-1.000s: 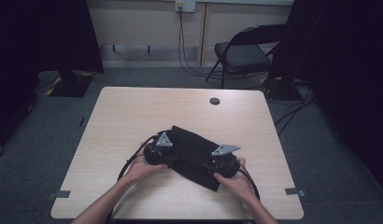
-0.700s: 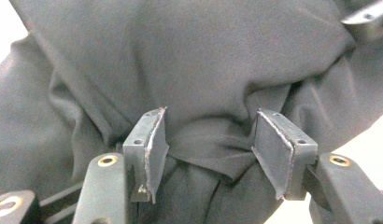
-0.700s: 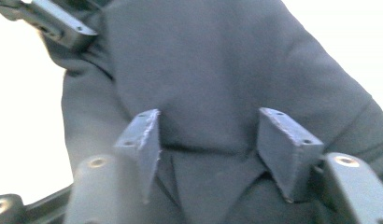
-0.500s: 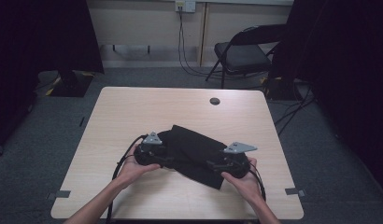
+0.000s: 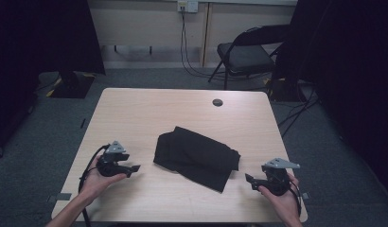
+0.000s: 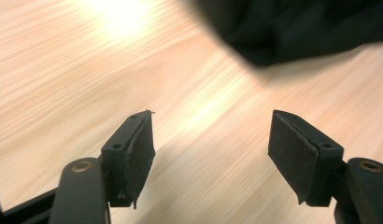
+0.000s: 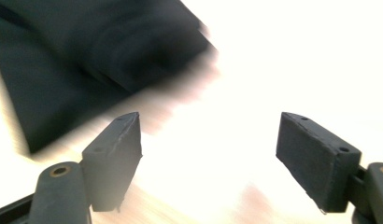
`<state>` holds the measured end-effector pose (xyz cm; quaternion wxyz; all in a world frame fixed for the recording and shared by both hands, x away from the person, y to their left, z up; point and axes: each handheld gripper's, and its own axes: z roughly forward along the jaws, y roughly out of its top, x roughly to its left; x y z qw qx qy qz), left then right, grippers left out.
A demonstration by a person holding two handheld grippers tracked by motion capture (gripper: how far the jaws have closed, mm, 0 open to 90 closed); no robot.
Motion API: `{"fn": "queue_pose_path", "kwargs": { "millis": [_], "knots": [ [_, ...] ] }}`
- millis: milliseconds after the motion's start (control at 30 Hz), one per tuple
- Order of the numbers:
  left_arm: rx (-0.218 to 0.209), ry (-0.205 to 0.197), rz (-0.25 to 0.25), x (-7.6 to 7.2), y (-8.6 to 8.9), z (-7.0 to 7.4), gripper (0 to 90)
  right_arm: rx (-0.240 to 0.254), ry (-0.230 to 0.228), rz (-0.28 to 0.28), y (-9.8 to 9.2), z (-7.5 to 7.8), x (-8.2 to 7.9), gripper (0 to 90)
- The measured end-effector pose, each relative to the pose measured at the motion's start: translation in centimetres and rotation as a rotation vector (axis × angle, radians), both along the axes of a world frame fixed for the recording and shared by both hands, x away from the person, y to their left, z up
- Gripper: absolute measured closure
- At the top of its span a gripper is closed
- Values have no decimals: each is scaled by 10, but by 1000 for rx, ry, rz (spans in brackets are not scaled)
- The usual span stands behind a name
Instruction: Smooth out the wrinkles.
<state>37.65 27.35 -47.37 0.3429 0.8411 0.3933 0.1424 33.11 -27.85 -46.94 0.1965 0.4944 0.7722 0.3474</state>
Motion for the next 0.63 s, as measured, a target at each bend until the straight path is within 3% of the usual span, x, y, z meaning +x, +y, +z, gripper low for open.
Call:
{"fn": "queue_pose_path", "kwargs": {
  "millis": [33, 67, 133, 233, 300, 367, 467, 633],
  "knots": [
    [16, 0, 16, -3, 10, -5, 285, 11, 34, -53, -12, -7, 0, 191],
    [16, 0, 16, -3, 10, -5, 283, 11, 40, -79, -15, -9, 0, 190],
    [60, 2, 18, -3, 17, -15, 274, -6, 50, -100, -18, -13, 1, 179],
    [11, -32, 27, -2, 21, -23, 172, -45, 77, -93, -16, -21, 4, 175],
    [-26, -75, 34, -3, 22, -29, 144, -76, 49, -88, -14, -24, 5, 153],
    [-25, -76, 39, -3, 22, -29, 144, -72, 37, -89, -13, -25, 5, 138],
    [-22, -76, 47, -3, 21, -28, 144, -43, -26, -84, -12, -31, 4, 137],
    [-20, -75, 56, -3, 20, -28, 144, -47, -28, -109, -9, -31, 3, 137]
  ]
}}
